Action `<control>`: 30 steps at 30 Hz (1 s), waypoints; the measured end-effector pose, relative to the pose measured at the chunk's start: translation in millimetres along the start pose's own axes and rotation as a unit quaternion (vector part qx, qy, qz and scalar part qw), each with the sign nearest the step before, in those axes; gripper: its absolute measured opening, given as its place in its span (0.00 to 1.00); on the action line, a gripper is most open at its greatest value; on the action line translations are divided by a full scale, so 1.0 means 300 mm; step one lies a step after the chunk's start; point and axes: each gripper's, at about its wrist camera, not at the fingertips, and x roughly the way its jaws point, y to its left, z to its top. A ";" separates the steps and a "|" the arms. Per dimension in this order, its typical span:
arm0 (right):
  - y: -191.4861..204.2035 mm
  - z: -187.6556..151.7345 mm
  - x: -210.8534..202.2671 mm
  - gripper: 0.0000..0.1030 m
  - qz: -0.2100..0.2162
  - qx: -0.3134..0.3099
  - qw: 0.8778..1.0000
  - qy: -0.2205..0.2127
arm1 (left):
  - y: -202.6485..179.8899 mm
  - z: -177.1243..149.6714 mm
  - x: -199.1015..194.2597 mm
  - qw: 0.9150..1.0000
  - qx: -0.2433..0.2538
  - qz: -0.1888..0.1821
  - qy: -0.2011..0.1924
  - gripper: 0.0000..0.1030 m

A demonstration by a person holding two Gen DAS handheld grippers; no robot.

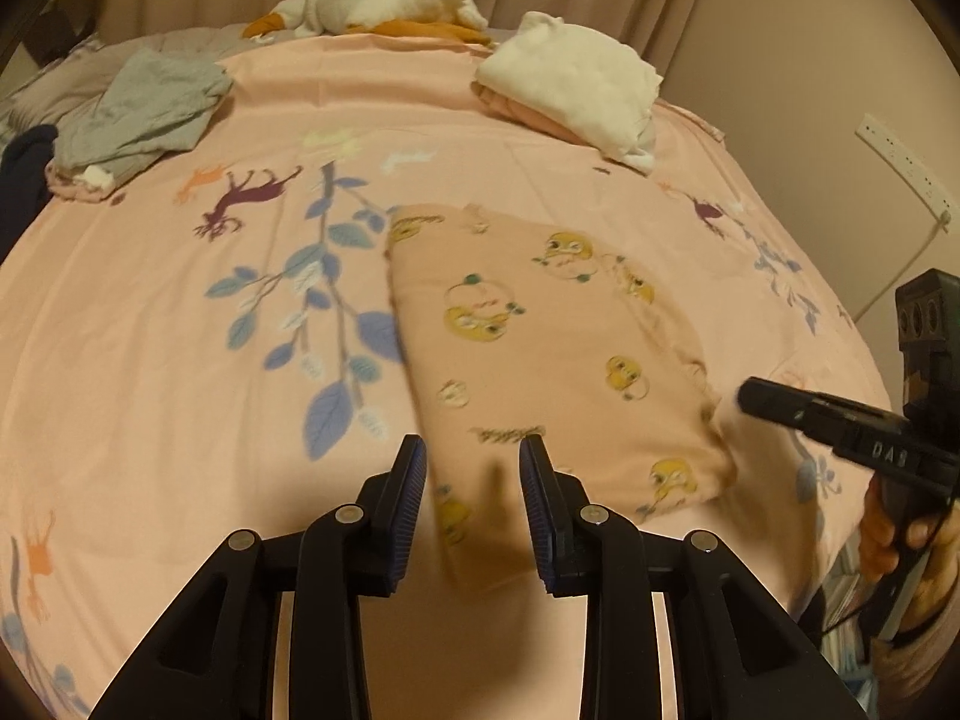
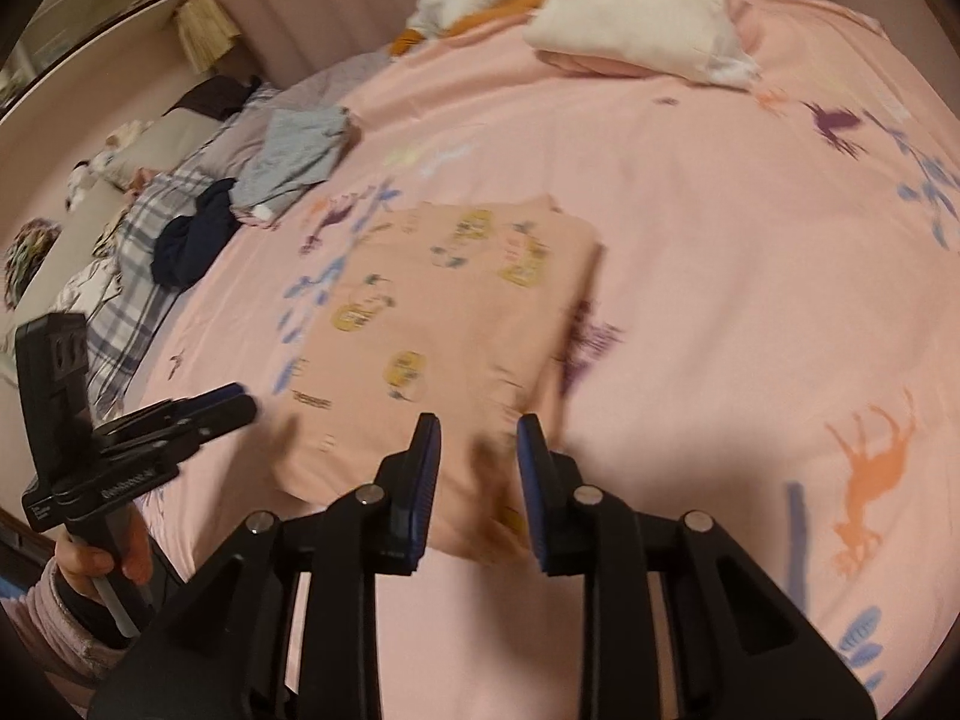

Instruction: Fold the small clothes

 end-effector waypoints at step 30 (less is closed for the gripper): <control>0.069 -0.076 0.114 0.19 -0.020 -0.062 0.996 0.058 | -0.072 -0.065 0.092 0.998 0.049 0.015 0.038 0.29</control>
